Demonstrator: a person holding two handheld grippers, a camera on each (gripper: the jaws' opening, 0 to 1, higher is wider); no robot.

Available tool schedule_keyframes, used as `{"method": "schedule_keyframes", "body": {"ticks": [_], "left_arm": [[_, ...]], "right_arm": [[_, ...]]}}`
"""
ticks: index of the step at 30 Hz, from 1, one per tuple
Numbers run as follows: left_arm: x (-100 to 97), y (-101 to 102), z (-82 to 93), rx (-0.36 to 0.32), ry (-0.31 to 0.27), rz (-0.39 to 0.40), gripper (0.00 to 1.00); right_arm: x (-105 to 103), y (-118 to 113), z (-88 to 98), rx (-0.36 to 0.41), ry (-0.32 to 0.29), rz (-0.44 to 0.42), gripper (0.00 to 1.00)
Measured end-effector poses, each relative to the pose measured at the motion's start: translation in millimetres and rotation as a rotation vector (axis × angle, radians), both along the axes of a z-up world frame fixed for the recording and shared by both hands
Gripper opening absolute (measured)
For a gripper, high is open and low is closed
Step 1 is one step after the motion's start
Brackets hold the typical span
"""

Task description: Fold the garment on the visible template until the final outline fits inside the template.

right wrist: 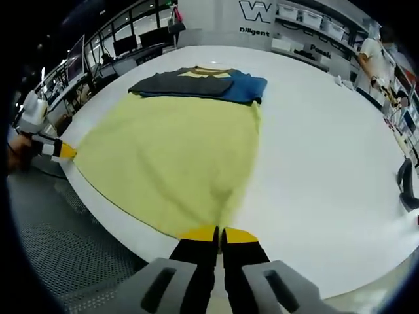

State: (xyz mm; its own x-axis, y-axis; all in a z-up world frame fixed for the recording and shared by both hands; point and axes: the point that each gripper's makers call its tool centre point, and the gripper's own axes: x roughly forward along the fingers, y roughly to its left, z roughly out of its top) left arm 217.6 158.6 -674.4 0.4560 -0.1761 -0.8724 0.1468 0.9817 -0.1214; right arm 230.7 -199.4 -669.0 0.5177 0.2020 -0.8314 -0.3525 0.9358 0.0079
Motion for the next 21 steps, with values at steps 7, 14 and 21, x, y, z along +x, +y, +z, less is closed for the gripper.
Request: {"method": "schedule_keyframes", "body": {"ticks": [7, 14, 21], "left_arm": [[-9.0, 8, 1.8, 0.022, 0.039, -0.002, 0.02], [-16.2, 11, 7.0, 0.029, 0.062, -0.015, 0.02], [13.3, 12, 37.1, -0.043, -0.033, 0.031, 0.02]], "right_arm": [[-13, 8, 3.8, 0.025, 0.045, 0.013, 0.00], [-19, 14, 10.9, 0.028, 0.058, 0.032, 0.00], [16, 22, 44.9, 0.071, -0.058, 0.067, 0.00]]}}
